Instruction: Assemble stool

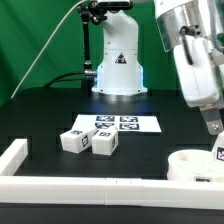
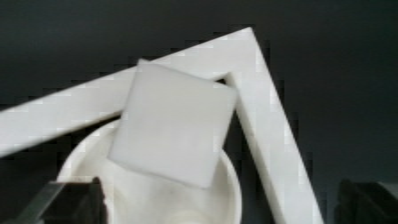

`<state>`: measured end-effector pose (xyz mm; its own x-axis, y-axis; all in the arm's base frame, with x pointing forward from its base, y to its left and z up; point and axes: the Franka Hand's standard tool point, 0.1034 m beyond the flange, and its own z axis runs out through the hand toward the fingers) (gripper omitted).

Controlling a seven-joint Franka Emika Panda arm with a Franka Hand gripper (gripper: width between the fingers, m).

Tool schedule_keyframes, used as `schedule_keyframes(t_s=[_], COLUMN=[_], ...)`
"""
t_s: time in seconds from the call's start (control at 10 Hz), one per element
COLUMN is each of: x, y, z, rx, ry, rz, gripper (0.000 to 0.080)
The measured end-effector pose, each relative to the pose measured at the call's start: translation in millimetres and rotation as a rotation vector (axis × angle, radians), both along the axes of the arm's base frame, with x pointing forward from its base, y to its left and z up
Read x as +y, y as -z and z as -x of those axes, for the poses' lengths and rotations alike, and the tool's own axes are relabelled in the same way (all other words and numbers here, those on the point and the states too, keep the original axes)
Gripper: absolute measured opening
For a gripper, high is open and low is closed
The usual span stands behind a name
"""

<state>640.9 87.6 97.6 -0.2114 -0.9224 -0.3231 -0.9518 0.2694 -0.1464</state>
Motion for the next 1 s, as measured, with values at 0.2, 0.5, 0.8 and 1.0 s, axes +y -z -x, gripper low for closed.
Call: schedule_keyframes(t_s=[0.2,0.5,0.8,1.0], x=[-20.5,-51.2,-49.9,-50.5], y=[8.1,8.3,8.7,12.4], z=[6.6,4.9,5.2,5.7], rx=[-0.022,-0.053,-0.076,-0.104], ry=[-0.089,-0.195,-0.287,-0.567], rz=[0.044,0.099,0.12,0.221], gripper=[0.0649,0.0649,0.0649,0.0649])
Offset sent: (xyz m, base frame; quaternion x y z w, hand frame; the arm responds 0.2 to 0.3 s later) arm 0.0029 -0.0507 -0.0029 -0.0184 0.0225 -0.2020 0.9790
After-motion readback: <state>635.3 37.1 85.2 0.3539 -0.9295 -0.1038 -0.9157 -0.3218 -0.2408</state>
